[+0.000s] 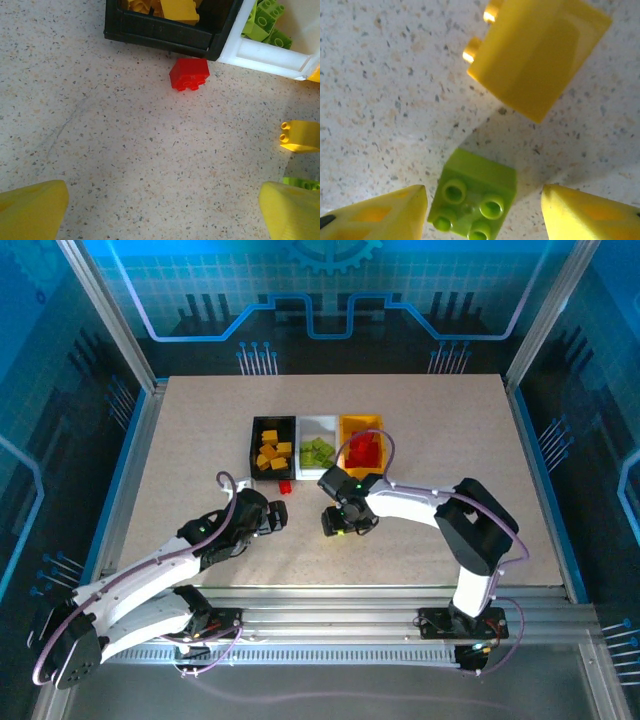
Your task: Sort the legos into containers by color
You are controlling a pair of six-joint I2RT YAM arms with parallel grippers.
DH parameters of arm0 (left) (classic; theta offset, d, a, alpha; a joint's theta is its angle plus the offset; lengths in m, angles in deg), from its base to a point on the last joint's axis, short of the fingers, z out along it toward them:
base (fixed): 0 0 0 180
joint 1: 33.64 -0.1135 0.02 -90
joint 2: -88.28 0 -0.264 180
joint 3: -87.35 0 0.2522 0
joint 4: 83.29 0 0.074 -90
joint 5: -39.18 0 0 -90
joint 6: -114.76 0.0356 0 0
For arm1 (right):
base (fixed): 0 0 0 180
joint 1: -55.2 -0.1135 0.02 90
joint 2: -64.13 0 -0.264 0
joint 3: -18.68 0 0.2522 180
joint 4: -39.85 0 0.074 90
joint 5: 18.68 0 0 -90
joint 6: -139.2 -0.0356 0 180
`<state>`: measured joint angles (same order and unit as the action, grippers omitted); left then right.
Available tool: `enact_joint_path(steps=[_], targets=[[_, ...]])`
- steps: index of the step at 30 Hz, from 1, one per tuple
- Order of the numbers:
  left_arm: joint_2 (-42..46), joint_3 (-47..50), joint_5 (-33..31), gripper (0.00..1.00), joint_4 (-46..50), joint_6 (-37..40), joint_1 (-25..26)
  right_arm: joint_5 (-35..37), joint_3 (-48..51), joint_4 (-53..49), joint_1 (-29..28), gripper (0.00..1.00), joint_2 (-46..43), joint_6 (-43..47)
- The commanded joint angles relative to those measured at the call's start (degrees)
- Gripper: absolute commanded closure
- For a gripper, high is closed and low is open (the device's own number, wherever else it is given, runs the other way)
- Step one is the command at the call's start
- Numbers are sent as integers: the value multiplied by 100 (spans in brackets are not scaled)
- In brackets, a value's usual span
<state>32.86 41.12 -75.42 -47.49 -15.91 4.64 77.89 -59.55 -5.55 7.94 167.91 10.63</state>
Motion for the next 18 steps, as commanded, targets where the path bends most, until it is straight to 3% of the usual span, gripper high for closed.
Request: enact_joint_path(steps=[1, 9, 13, 18], targets=[[-10, 78, 42, 1, -4, -109, -52, 727, -438, -633, -278, 38, 286, -133], [-5, 66, 50, 1, -1, -81, -75, 709, -561, -762, -387, 54, 471, -227], [18, 74, 32, 1, 9, -67, -85, 574, -521, -601, -389, 62, 208, -103], [40, 84, 33, 1, 12, -81, -101, 556, -849, -580, -281, 64, -434, 161]])
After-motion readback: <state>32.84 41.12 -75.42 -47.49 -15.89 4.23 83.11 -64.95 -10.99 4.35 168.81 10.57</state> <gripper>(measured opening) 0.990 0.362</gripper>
